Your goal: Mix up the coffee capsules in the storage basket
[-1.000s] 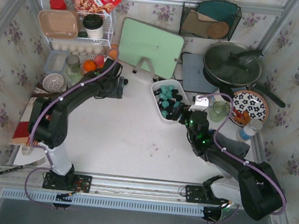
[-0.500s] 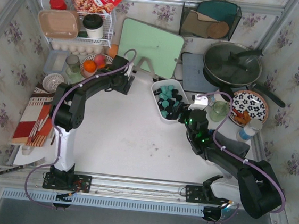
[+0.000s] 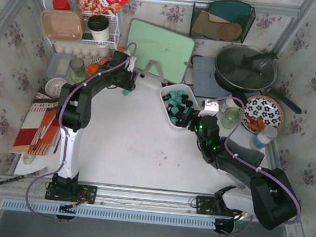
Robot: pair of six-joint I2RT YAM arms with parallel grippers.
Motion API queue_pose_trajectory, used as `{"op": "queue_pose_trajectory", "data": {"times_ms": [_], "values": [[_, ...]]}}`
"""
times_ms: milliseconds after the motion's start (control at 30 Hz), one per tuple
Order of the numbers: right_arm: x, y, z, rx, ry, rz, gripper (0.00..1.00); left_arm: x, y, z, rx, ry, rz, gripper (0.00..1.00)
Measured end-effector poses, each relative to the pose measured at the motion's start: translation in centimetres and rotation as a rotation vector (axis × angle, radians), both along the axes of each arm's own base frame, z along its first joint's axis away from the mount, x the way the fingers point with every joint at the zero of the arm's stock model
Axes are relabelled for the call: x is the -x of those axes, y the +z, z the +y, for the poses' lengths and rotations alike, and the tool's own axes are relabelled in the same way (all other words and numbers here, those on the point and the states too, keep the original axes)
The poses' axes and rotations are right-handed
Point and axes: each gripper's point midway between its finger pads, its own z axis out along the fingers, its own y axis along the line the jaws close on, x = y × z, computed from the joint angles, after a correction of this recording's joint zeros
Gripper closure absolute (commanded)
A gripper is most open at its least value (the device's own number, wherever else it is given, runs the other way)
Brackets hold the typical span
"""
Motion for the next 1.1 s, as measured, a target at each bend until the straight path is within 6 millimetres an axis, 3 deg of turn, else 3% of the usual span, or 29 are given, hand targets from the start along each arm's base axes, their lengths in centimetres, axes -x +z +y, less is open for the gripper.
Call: {"op": "queue_pose_trajectory", "data": {"times_ms": [233,600,833,1100], "values": [[-0.1,0.0,0.2,0.001,0.004,0.004,0.24,0.1,0.3,-0.1,0.076,-0.026,0.065,0.37],[0.0,-0.2,0.2,0.003,0.007,0.009,0.24,1.8,-2.2,-0.7,0.112,-0.028,0.224,0.47],[0.0,-0.1,0.2,0.002,0.008,0.008,0.24,2.5,-3.0,-0.5,0.115,0.004,0.253,0.57],[0.0,-0.1,0.2,0.001,0.011,0.008,0.24,2.2,-3.2,0.0,0.089,0.053,0.244,0.59]]}}
